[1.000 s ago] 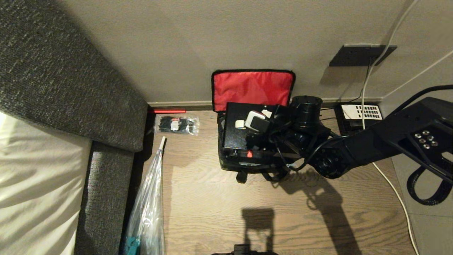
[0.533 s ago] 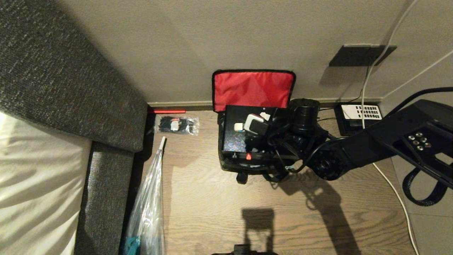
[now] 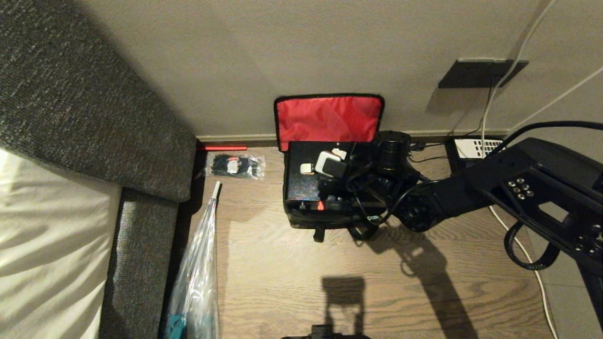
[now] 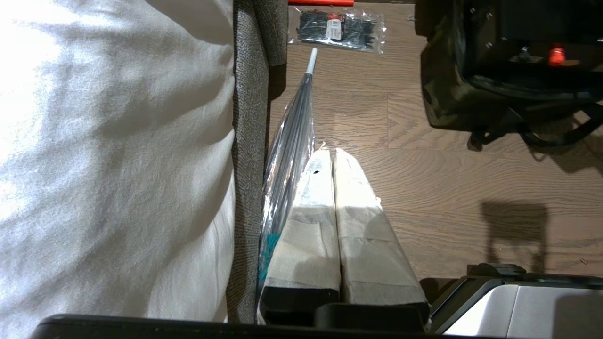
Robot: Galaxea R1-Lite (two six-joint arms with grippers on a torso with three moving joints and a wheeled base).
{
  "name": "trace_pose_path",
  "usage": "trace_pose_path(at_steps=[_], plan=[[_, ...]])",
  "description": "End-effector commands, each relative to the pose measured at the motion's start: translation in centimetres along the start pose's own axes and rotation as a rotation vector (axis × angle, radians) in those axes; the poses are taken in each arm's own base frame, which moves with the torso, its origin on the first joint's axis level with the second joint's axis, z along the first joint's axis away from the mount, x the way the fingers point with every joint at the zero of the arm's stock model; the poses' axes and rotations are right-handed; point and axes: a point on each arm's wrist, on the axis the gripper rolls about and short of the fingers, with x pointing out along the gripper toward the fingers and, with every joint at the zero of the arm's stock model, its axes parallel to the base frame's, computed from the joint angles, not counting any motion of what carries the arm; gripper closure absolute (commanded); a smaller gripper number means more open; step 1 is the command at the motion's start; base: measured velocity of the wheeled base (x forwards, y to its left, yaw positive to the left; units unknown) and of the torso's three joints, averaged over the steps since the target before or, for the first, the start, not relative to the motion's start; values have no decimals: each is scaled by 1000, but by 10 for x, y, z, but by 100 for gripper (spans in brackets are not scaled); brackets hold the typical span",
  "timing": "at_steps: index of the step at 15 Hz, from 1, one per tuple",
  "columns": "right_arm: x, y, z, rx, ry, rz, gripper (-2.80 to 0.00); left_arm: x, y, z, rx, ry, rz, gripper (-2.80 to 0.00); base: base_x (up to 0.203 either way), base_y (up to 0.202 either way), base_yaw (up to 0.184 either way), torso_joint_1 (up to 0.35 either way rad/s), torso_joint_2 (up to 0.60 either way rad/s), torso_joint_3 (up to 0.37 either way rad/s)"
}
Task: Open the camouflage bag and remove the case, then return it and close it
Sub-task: Place the black box back
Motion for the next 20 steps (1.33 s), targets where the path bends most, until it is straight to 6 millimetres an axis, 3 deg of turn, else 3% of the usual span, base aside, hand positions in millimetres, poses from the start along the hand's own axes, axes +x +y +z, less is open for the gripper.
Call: trace_pose_path(at_steps=[1,3,8,14,20], plan=[[10,6,-2,26,1,0,0,0,0,0,0,0,1,0,0,0,0,0,0,0],[10,7,-2,29,4,15,0,0,0,0,0,1,1,0,0,0,0,0,0,0],[17,36,-16,38,15,77,0,0,0,0,0,-2,1,0,0,0,0,0,0,0],[34,48,-37,-2,24,46,0,0,0,0,0,1,1,0,0,0,0,0,0,0],[40,74,-53,1,48,107,0,0,0,0,0,5,1,0,0,0,0,0,0,0]])
